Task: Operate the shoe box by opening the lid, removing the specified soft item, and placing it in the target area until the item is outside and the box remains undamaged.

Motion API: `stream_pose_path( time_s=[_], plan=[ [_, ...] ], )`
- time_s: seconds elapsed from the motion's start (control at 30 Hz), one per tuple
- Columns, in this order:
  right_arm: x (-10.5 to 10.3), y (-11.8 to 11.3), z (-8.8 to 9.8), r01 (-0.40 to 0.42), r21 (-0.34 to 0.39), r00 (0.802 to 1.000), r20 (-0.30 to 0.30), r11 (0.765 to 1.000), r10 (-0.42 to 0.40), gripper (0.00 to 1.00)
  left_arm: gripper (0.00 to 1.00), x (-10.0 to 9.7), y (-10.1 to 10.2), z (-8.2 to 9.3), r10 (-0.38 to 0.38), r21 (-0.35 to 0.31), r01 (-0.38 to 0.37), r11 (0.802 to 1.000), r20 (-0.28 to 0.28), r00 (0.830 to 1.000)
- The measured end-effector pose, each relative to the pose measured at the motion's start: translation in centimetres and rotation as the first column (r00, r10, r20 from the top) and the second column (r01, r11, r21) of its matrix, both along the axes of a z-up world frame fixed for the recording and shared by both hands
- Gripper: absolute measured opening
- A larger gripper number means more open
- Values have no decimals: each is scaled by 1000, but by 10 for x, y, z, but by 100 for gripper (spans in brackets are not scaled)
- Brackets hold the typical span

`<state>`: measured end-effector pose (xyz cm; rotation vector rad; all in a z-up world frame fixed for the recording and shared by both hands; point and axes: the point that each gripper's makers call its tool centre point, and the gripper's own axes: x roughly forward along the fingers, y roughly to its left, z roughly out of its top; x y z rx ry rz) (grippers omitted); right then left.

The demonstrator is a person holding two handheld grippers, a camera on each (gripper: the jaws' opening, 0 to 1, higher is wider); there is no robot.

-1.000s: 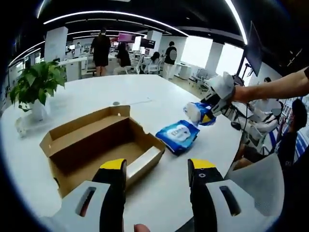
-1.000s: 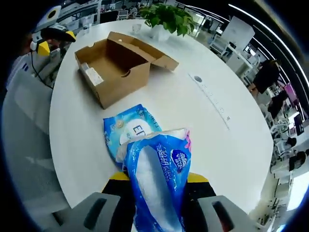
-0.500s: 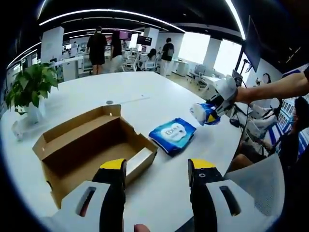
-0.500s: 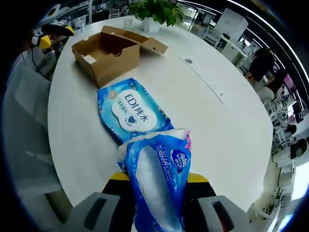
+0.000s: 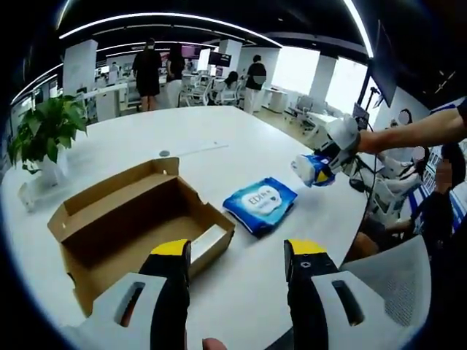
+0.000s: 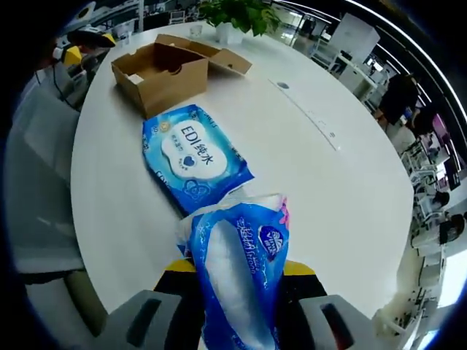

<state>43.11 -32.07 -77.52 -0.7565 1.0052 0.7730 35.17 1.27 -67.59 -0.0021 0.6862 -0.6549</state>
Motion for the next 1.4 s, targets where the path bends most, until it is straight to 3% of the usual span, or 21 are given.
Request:
stream_pose_path(
  time_s=[0.37,0.63,0.9,1.4],
  plan=[
    [14,0,-19,-90,-41,996,-26,995,89,36,53,-1,11,-5,57,8,-56,998,-18,998],
    [21,-1,-38,-186,-106,982,-55,977,181,37,53,-1,22,-7,91,26,-90,996,-24,996],
    [24,-2,-50,-207,-108,977,-81,972,199,39,52,-1,29,-10,123,20,-123,992,-41,991],
    [26,-2,-64,-275,-136,959,-109,952,261,44,52,-3,29,-14,117,27,-116,993,-54,992]
  ],
)
